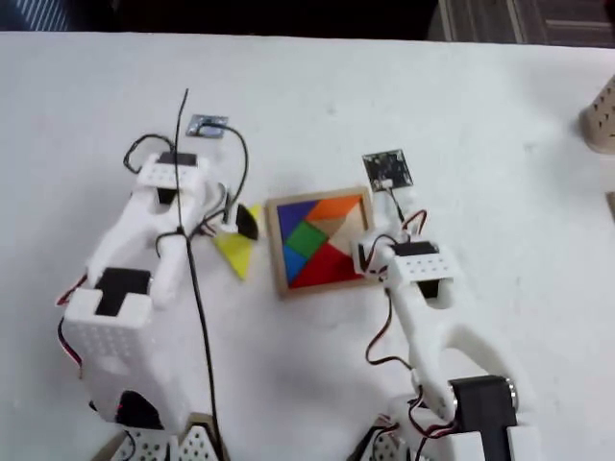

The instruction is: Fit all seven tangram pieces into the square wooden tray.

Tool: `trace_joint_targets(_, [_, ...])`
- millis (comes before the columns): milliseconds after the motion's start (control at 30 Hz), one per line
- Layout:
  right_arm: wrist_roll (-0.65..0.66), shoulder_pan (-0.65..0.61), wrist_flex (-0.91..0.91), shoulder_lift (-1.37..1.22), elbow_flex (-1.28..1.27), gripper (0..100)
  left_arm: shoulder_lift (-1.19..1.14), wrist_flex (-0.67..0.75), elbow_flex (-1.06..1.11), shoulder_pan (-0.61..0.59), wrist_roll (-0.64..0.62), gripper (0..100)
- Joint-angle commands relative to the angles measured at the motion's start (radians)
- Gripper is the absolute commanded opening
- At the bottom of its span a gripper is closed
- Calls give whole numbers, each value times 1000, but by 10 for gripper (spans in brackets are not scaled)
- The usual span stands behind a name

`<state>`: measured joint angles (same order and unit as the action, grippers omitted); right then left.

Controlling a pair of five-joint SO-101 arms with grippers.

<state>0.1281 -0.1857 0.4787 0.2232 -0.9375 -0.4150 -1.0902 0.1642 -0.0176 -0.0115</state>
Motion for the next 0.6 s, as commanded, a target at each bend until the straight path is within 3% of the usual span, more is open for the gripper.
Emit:
trace_joint_targets(0, [18,-1,-19,4,12,18,-4,-94,-37,15,52,343])
trace_joint_targets(500, [18,-1,-19,2,12,18,-10,-49,-35,56,0,341])
trace_joint_targets(567, [18,-1,-19,2,12,18,-12,-49,-35,56,0,304])
